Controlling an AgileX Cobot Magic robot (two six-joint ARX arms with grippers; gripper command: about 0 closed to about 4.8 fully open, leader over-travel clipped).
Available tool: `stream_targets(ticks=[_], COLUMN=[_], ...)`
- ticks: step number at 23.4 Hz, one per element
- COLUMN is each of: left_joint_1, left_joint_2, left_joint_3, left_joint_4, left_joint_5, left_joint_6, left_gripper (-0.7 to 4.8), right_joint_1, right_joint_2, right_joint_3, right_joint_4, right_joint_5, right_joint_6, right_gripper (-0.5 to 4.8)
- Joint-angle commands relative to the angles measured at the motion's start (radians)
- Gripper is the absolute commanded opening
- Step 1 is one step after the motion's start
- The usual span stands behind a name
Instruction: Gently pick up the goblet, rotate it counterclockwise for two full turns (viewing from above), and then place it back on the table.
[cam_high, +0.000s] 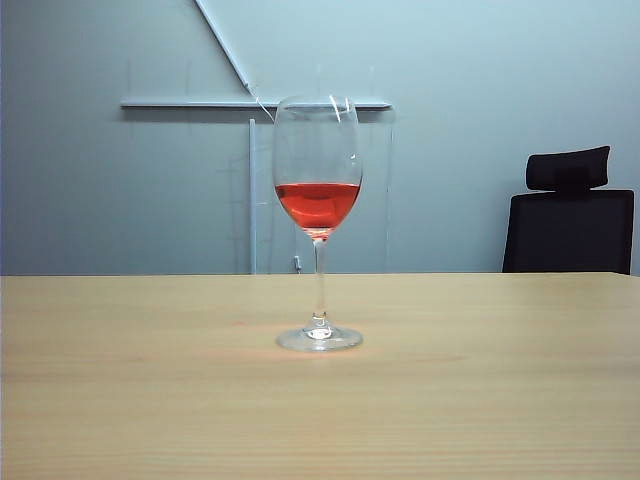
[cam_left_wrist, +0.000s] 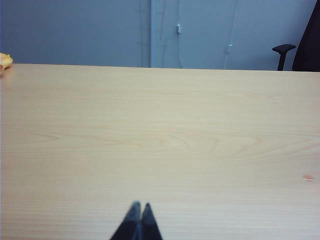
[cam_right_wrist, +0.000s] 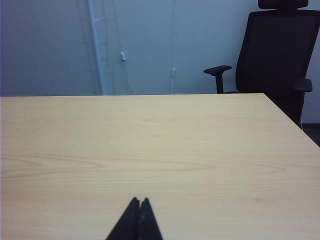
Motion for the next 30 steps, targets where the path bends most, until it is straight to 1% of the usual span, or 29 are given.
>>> stream_targets(ticks=[1,8,10,11,12,13,14,15,19,22,24,25,26,27,29,30], left_joint_1=[0.000,-0.002,-0.006,-0.033,-0.076,-0.111,-0.184,-0.220,-0.381,-0.484,-0.535,-0.558,-0.583,-0.589,-0.591,-0.591], left_joint_2=[0.002,0.002,0.002,0.002,0.003,0.008,0.021,0.029,0.069,0.092,0.099,0.100,0.100,0.100,0.100,0.100], left_joint_3=[0.004,0.004,0.004,0.004,0.004,0.004,0.004,0.004,0.004,0.004,0.004,0.004,0.004,0.004,0.004,0.004], left_joint_4=[0.013,0.013,0.013,0.013,0.013,0.014,0.013,0.013,0.013,0.012,0.013,0.012,0.013,0.013,0.013,0.013], left_joint_5=[0.004,0.004,0.004,0.000,0.001,0.001,0.001,0.001,0.002,0.004,0.005,0.005,0.005,0.005,0.004,0.004], left_joint_6=[0.001,0.002,0.001,0.002,0.001,0.001,0.001,0.001,0.001,0.001,0.001,0.002,0.002,0.002,0.001,0.001], left_gripper=[-0.05,-0.05,-0.05,-0.05,-0.05,-0.05,-0.05,-0.05,-0.05,-0.05,-0.05,-0.05,-0.05,-0.05,-0.05,-0.05], right_joint_1=[0.000,-0.001,-0.001,-0.001,-0.001,-0.001,0.000,0.000,0.000,0.003,0.008,0.013,0.028,0.034,0.058,0.074], right_joint_2=[-0.002,-0.002,-0.002,-0.002,-0.002,-0.002,0.000,0.002,0.005,0.024,0.054,0.079,0.140,0.165,0.257,0.318], right_joint_3=[-0.004,-0.004,-0.004,-0.004,-0.004,-0.004,0.000,0.000,0.002,0.021,0.042,0.056,0.084,0.094,0.121,0.132], right_joint_4=[0.000,-0.002,0.005,0.028,0.060,0.082,0.118,0.142,0.189,0.190,0.192,0.194,0.201,0.208,0.235,0.258], right_joint_5=[-0.002,-0.002,-0.010,-0.029,-0.060,-0.098,-0.154,-0.173,-0.176,-0.192,-0.206,-0.225,-0.272,-0.287,-0.329,-0.341], right_joint_6=[0.000,0.001,0.052,0.188,0.278,0.295,0.295,0.295,0.295,0.290,0.264,0.220,0.123,0.098,0.043,0.018], right_gripper=[-0.01,-0.01,-0.01,-0.01,0.00,0.00,0.00,0.00,0.00,0.00,0.06,0.27,0.86,1.08,1.87,2.47])
